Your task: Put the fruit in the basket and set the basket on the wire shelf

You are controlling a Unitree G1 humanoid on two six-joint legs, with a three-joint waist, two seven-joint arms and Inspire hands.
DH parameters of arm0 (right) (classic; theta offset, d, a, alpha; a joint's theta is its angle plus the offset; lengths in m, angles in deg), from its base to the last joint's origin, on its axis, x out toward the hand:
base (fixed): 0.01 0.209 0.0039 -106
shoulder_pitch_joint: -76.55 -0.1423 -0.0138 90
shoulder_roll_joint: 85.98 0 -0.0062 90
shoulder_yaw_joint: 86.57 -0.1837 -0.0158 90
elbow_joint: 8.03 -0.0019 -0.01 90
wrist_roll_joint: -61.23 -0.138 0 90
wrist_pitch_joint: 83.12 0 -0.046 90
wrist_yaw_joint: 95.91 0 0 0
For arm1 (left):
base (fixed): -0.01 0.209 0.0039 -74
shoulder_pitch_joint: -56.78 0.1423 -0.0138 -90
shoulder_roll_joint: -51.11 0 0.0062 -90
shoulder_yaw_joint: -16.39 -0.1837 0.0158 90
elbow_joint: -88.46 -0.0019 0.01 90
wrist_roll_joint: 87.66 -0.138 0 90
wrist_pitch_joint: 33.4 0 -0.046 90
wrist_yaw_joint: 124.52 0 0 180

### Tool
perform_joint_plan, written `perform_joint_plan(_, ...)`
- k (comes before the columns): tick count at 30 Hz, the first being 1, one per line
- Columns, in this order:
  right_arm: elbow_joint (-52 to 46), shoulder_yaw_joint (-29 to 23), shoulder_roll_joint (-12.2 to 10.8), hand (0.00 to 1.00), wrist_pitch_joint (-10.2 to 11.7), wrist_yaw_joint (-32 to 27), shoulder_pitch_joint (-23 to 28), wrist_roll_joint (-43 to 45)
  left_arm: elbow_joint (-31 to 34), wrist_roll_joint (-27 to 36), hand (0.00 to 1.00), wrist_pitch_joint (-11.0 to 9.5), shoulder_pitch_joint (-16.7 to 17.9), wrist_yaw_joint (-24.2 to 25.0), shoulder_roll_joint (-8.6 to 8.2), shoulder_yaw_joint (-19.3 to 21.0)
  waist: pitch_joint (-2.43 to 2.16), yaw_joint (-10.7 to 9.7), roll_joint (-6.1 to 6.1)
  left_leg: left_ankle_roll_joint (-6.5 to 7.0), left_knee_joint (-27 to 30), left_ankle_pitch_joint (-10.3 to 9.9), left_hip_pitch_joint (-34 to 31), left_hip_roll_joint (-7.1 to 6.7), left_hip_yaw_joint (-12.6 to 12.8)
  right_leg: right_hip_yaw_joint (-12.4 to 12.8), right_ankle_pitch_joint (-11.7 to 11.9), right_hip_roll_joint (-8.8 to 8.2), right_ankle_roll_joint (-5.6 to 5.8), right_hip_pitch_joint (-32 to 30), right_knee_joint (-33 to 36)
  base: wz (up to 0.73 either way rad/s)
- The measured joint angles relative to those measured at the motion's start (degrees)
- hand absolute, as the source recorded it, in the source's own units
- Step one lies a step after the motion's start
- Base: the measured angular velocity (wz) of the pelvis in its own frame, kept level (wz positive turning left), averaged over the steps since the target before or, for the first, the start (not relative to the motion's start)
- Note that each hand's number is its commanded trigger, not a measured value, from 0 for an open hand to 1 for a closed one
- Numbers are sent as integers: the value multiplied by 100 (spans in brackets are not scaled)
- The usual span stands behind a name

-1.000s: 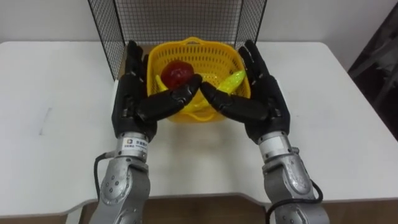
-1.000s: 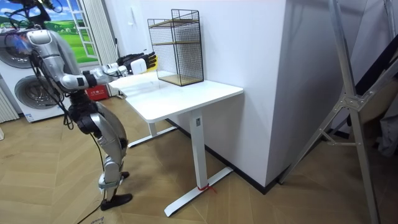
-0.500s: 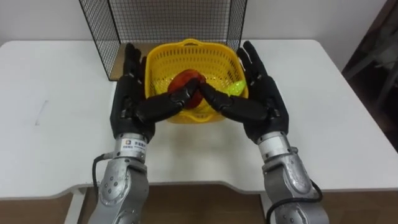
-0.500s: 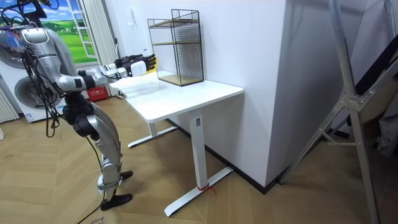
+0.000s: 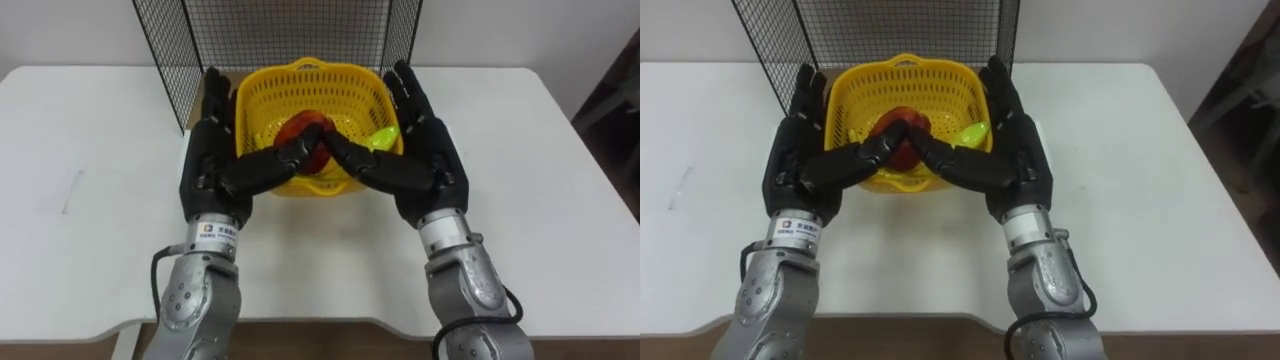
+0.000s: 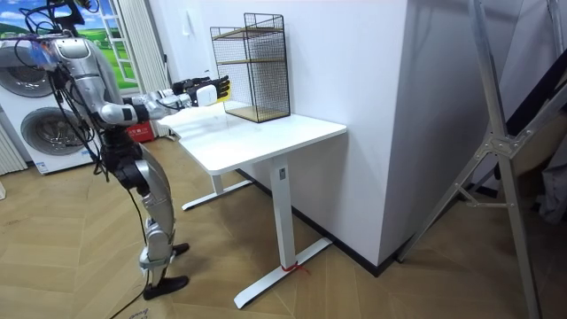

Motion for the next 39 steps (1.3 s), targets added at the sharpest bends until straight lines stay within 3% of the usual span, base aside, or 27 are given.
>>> perform_joint_plan(2, 0, -12, 0, 0, 0, -9, -1, 29, 1, 1, 0, 5, -1, 0, -6, -18, 11, -38, -8, 132, 177, -90, -42, -30, 93, -3, -93, -89, 87, -69, 301, 10)
perform_joint_plan(4, 0, -25, 11, 0, 13, -31, -3, 30, 0, 9, 0, 14, -3, 5, -15, -36, 28, -81, -36, 234, 269, -235, 0, -164, 169, -28, -229, -335, 242, -314, 1082, 21)
perform_joint_plan(5, 1, -20, 5, 0, 30, -84, -7, 34, 0, 7, 0, 18, -9, 22, -15, -46, 50, -85, -82, 289, 267, -314, 31, -297, 170, 5, -245, -540, 280, -548, 1720, 22)
perform_joint_plan(6, 1, -15, 5, 0, 39, -96, -7, 53, 0, 7, 0, 21, -7, 26, -13, -50, 67, -87, -118, 337, 285, -344, 55, -369, 190, 23, -225, -657, 315, -666, 2037, 25)
perform_joint_plan(7, 1, -11, 10, 0, 51, -129, -6, 65, 0, 9, 0, 37, -6, 26, -11, -45, 97, -88, -165, 469, 384, -432, 81, -506, 197, 71, -124, -834, 446, -873, 2590, 21)
perform_joint_plan(8, 2, -15, 27, 0, 51, -131, -6, 70, 0, 8, 0, 56, -5, 26, -13, -42, 101, -57, -155, 542, 505, -520, 73, -529, 197, 197, 63, -912, 482, -1064, 3002, 12)
perform_joint_plan(10, 21, -30, 12, 0, 51, -126, -6, 65, 1, 3, 0, 60, -6, 28, -14, -34, 92, 30, -19, 626, 606, -586, 76, -506, 181, 332, 373, -855, 539, -1236, 3187, -4)
perform_joint_plan(11, 22, -31, 10, 0, 50, -125, -6, 72, 1, 3, 0, 55, 2, 28, -9, -33, 98, 22, 57, 653, 623, -578, 82, -501, 131, 360, 328, -798, 596, -1231, 3103, 3)
perform_joint_plan(12, 21, -23, -8, 0, 53, -107, -15, 77, 2, 4, 0, 30, -9, 27, -10, 3, 66, 2, 58, 673, 630, -526, 6, -503, 93, 403, 21, -660, 628, -1202, 2535, 10)
perform_joint_plan(13, 23, -17, -89, 0, 51, -108, -26, 76, 2, -3, 0, 16, -38, 26, -14, 57, 77, -1, 37, 709, 665, -498, -80, -505, 102, 397, -123, -549, 578, -1203, 1844, 11)
perform_joint_plan(14, 32, -17, -104, 0, 49, -108, -26, 76, 1, -5, 0, 18, -37, 26, -12, 71, 66, -12, 11, 726, 680, -490, -108, -506, 124, 396, -63, -477, 565, -1203, 1511, 9)
perform_joint_plan(15, 52, -8, -102, 0, 43, -109, -17, 77, -10, -4, 0, 33, -23, 24, -22, 74, 69, -16, 13, 763, 683, -510, -96, -522, 157, 372, 244, -349, 339, -1135, 1134, 0)
perform_joint_plan(16, 60, 11, -67, 0, 34, -110, 15, 75, -16, -2, 0, 76, 1, 25, -44, 62, 73, -16, 126, 772, 628, -519, -44, -499, 129, 373, 339, -293, 357, -991, 899, 0)
perform_joint_plan(20, 60, 1, -92, 0, -1, -109, 12, 75, -14, 2, 0, 77, -43, 25, -57, 73, 62, -25, 138, 773, 399, -484, 90, -472, 94, 367, 443, -205, 400, -787, 494, 0)
perform_joint_plan(24, 59, 3, -108, 0, -1, -109, 11, 75, -14, -2, 0, 79, -55, 24, -58, 74, 8, -15, 82, 781, 235, -462, 159, -396, 121, 372, 561, -109, 409, -664, 179, -4)
perform_joint_plan(30, 60, 2, -105, 0, 0, -119, 10, 74, -15, -14, 0, 82, -59, 18, -59, 66, 15, -41, 111, 780, -61, -462, 329, -330, 162, 379, 662, -15, 413, -456, -199, -6)
perform_joint_plan(36, 61, 7, -101, 0, 2, -165, 5, 77, -21, -13, 0, 90, -57, 18, -57, 62, 62, -136, 210, 766, -406, -454, 591, -307, 181, 388, 685, 39, 419, -201, -509, -1)
perform_joint_plan(39, 60, 11, -102, 0, 2, -244, 4, 77, -21, -12, 0, 117, -61, 18, -52, 31, 60, -159, 229, 753, -445, -445, 619, -297, 185, 381, 685, 51, 419, -188, -573, -1)
